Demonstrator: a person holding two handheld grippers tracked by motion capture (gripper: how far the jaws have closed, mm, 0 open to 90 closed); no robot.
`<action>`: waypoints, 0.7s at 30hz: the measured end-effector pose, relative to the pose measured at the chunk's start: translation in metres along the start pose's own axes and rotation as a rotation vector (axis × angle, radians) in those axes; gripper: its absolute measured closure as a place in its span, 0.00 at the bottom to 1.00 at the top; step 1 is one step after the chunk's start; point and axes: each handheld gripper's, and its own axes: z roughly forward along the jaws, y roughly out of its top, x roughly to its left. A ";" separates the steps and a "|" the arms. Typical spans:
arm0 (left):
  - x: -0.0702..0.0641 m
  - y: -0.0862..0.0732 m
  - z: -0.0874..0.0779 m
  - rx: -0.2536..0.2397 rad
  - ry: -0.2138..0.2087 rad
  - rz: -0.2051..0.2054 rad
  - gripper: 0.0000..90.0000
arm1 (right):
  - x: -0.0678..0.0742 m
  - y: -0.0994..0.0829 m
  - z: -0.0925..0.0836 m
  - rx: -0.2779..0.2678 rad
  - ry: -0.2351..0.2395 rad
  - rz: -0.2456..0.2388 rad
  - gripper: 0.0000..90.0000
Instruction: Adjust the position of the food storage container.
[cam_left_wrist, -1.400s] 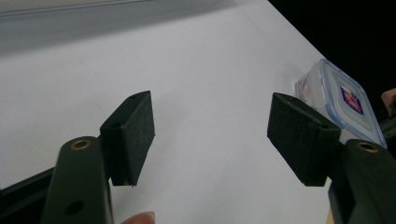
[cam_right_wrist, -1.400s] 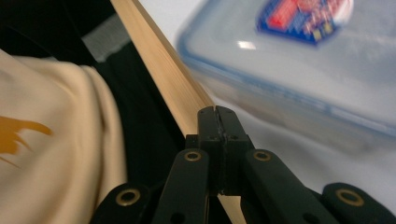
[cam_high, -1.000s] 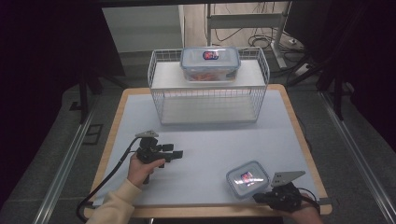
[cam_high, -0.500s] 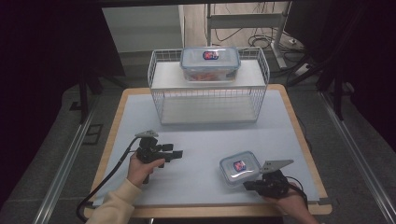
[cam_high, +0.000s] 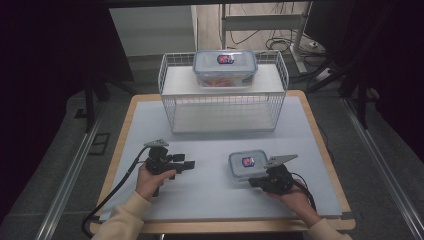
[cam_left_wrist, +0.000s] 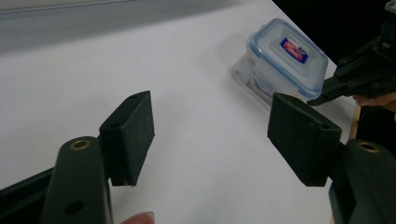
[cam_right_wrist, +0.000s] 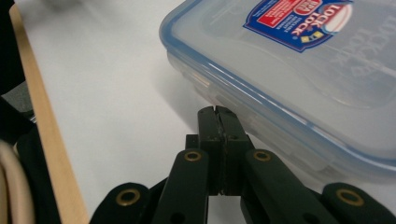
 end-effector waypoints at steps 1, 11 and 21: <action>0.000 0.000 0.000 -0.001 0.000 -0.001 0.35 | 0.000 0.002 0.002 0.000 -0.001 0.002 0.99; 0.000 0.000 -0.001 -0.004 -0.001 -0.002 0.35 | 0.004 -0.001 -0.005 -0.024 0.003 -0.007 0.99; 0.000 0.000 -0.002 -0.011 0.002 -0.005 0.35 | -0.025 -0.018 -0.069 -0.138 -0.102 0.084 0.99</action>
